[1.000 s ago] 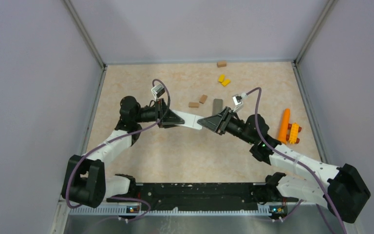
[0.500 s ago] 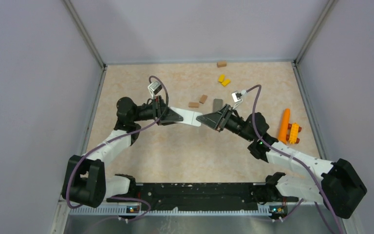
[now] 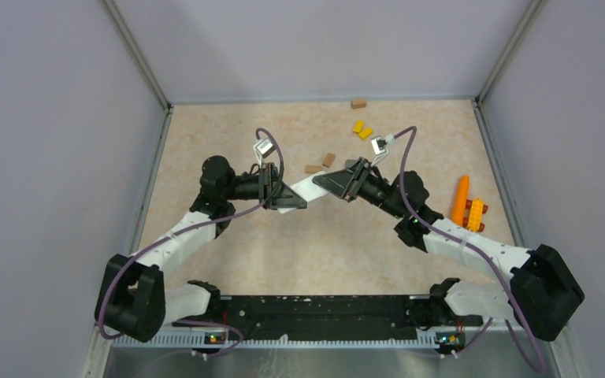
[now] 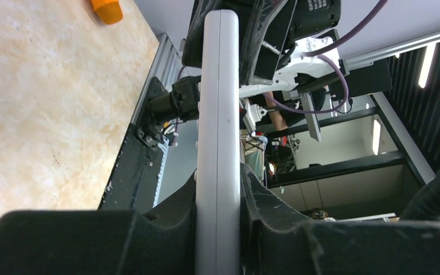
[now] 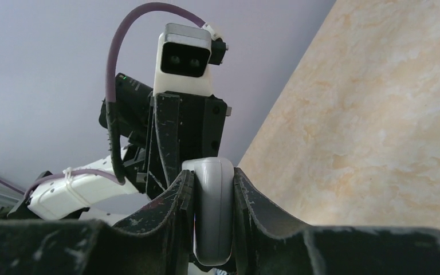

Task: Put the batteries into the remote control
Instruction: Load the battery cover into the remote control.

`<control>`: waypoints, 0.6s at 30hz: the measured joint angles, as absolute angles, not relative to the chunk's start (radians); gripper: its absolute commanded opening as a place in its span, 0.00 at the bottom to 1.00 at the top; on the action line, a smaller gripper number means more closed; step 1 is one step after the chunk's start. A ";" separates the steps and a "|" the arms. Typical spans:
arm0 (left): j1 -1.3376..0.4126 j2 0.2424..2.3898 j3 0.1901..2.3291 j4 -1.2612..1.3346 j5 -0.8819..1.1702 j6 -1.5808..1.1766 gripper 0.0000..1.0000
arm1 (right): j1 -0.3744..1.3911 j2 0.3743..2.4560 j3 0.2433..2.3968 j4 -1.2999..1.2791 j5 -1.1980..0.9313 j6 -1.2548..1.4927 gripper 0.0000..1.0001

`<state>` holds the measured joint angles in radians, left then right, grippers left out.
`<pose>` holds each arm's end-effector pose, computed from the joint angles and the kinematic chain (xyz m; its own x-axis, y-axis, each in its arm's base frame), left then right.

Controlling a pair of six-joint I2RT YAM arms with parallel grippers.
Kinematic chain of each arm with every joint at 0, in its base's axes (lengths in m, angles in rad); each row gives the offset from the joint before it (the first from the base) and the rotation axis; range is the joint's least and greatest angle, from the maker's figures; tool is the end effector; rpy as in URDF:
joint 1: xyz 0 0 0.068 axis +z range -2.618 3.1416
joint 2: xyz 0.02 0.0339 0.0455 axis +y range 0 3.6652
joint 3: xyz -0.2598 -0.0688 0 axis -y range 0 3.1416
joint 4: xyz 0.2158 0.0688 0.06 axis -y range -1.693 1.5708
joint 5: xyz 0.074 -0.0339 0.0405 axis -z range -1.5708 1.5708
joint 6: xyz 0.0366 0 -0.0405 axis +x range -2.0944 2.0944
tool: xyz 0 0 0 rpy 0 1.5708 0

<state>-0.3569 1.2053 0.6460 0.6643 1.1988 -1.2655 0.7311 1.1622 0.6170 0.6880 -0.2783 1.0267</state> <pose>0.2024 -0.1119 0.3016 -0.9195 -0.0271 -0.3920 0.3928 -0.0298 -0.9192 0.1723 0.1681 0.3068 -0.6677 0.5063 -0.5458 -0.5278 0.1952 0.8266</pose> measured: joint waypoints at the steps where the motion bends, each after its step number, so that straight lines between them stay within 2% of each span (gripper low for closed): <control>1: -0.363 1.205 0.648 0.641 1.201 -1.251 0.00 | 0.732 1.168 0.622 0.688 -0.278 1.023 0.17; 4: -0.369 1.205 0.654 0.588 1.204 -1.209 0.00 | 0.733 1.164 0.623 0.664 -0.276 1.009 0.19; 6: -0.369 1.204 0.657 0.558 1.210 -1.182 0.00 | 0.736 1.149 0.623 0.630 -0.272 0.995 0.25; 7: -0.367 1.204 0.658 0.544 1.216 -1.168 0.00 | 0.737 1.142 0.623 0.616 -0.273 0.989 0.32; 8: -0.366 1.203 0.659 0.535 1.221 -1.157 0.00 | 0.737 1.132 0.623 0.596 -0.274 0.984 0.50; 9: -0.366 1.202 0.660 0.521 1.227 -1.148 0.00 | 0.738 1.122 0.623 0.576 -0.279 0.975 0.62; 11: -0.363 1.201 0.665 0.495 1.224 -1.134 0.00 | 0.739 1.098 0.624 0.524 -0.295 0.951 0.80; 13: -0.358 1.201 0.674 0.467 1.223 -1.111 0.00 | 0.737 1.068 0.624 0.467 -0.315 0.915 0.86; 18: -0.352 1.184 0.697 0.361 1.231 -1.015 0.00 | 0.691 1.002 0.648 0.369 -0.418 0.839 0.88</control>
<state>-0.3515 1.1839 0.6971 0.3607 1.2312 -1.0149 0.6910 1.0019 0.6476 0.3687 -0.4183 0.8391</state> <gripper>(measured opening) 0.258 0.872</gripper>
